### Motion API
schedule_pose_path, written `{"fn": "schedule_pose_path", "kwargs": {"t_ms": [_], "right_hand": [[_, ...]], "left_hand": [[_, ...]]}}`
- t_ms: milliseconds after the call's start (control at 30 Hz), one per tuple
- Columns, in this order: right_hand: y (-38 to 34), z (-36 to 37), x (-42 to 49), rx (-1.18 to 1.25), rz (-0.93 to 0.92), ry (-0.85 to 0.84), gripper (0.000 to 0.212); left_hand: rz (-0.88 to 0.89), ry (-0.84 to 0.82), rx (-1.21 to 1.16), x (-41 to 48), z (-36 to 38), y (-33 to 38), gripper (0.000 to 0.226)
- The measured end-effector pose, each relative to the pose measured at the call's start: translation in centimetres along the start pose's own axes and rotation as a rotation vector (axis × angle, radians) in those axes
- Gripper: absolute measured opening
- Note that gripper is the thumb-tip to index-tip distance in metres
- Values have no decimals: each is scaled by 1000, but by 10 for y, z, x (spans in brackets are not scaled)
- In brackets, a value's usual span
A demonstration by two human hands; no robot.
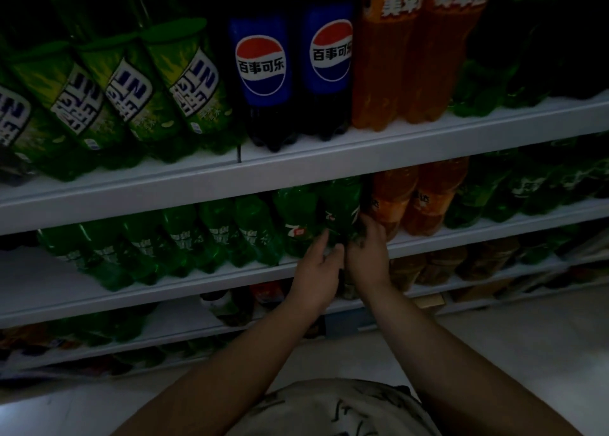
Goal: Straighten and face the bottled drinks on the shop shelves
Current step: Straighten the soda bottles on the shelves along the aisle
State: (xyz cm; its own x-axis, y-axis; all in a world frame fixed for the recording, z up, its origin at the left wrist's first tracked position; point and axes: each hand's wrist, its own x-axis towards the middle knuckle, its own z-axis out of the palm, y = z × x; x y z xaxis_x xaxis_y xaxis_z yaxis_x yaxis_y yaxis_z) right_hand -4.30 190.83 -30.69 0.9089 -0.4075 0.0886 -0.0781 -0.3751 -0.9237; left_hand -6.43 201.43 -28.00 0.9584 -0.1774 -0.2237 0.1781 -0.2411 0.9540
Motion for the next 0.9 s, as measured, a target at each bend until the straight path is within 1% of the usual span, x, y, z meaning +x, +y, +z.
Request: {"fn": "schedule_pose_path", "kwargs": {"t_ms": [67, 100, 167, 233, 300, 367, 433, 500, 567, 633, 767, 833, 867, 900], "right_hand": [[1, -3, 3, 84, 32, -37, 46], [-2, -2, 4, 139, 16, -77, 50], [-8, 1, 5, 229, -75, -136, 58], [-9, 4, 2, 234, -102, -140, 61], [-4, 3, -5, 196, -64, -157, 65], [5, -1, -8, 168, -30, -182, 75], [8, -9, 0, 149, -35, -178, 73], [3, -13, 11, 183, -70, -201, 69], [-2, -13, 13, 246, -73, -256, 66], [-2, -11, 7, 241, -43, -267, 65], [9, -16, -1, 184, 35, -336, 80], [14, -24, -1, 192, 57, -366, 77], [16, -29, -1, 198, 68, -340, 71], [19, -36, -1, 193, 83, -260, 64]], "left_hand": [[-62, -22, -77, 5, 3, 3, 54], [-81, -26, -97, 8, 5, 3, 54], [-114, -13, -145, 15, 6, 6, 54], [-116, 6, -202, 19, 10, 12, 51], [-104, 23, -229, 23, 12, 16, 48], [-100, 30, -191, 25, 11, 15, 48], [-121, 43, -133, 25, 11, 12, 52], [-142, 46, -118, 23, 14, 8, 55], [-146, 44, -153, 24, 21, 9, 53], [-146, 60, -174, 26, 25, 13, 49], [-161, 110, -137, 29, 25, 15, 50], [-180, 151, -105, 28, 25, 15, 52], [-184, 168, -102, 27, 26, 15, 52], [-181, 181, -100, 26, 28, 16, 52]]}}
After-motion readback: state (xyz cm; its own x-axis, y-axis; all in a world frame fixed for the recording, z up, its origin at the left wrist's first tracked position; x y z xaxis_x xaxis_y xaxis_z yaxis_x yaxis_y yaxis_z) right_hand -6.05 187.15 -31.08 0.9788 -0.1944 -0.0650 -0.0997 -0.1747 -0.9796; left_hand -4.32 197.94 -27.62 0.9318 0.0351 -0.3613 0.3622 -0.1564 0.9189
